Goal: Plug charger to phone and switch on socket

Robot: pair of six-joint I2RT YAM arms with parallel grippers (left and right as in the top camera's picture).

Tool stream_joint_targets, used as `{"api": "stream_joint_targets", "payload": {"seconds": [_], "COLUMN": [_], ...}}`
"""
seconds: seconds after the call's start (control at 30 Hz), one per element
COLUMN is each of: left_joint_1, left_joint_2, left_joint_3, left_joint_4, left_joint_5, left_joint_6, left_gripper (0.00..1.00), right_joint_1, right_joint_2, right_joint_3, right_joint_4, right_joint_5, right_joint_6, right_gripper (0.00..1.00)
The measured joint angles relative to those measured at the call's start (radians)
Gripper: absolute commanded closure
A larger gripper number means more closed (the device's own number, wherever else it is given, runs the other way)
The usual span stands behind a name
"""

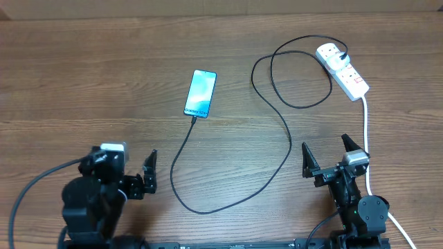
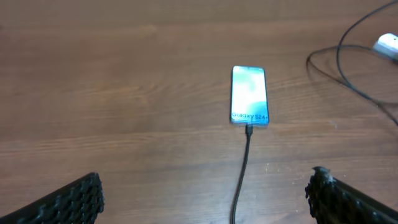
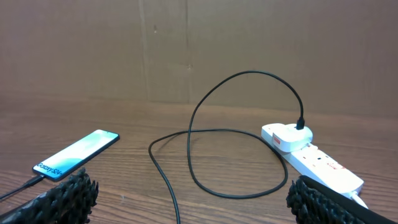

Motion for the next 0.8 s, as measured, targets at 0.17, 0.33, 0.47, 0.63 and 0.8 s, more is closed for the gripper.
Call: {"api": "stream_joint_targets", "payload": {"seconds": [0.17,0.33,0.47,0.63,0.8], "left_joint_1": [0.000,0.000,0.000,0.000,0.000], "left_joint_2": [-0.124,-0.266,-0.351,-0.386,-0.386], "left_joint_3": [-0.217,-0.418,-0.511,-0.595,-0.646], "left_joint_4": [0.297,0.548,0.629,0.655,0.660], "left_joint_5": [0.046,0.068,0.058,-0.034,-0.149], "left_joint_6": [0.000,0.000,-0.016,-0.101,-0.174], "left_gripper": [0.00,0.00,0.00,0.00,0.00], "right_joint_1": [0.000,0.000,0.000,0.000,0.000], "right_joint_2": [0.000,0.000,0.000,0.000,0.000], "right_joint_3": [0.000,0.000,0.000,0.000,0.000], "right_joint_4": [0.000,0.000,0.000,0.000,0.000], "right_joint_5": [0.000,0.000,0.000,0.000,0.000], "right_joint_6": [0.000,0.000,0.000,0.000,0.000], "right_gripper": [0.00,0.00,0.00,0.00,0.00]}}
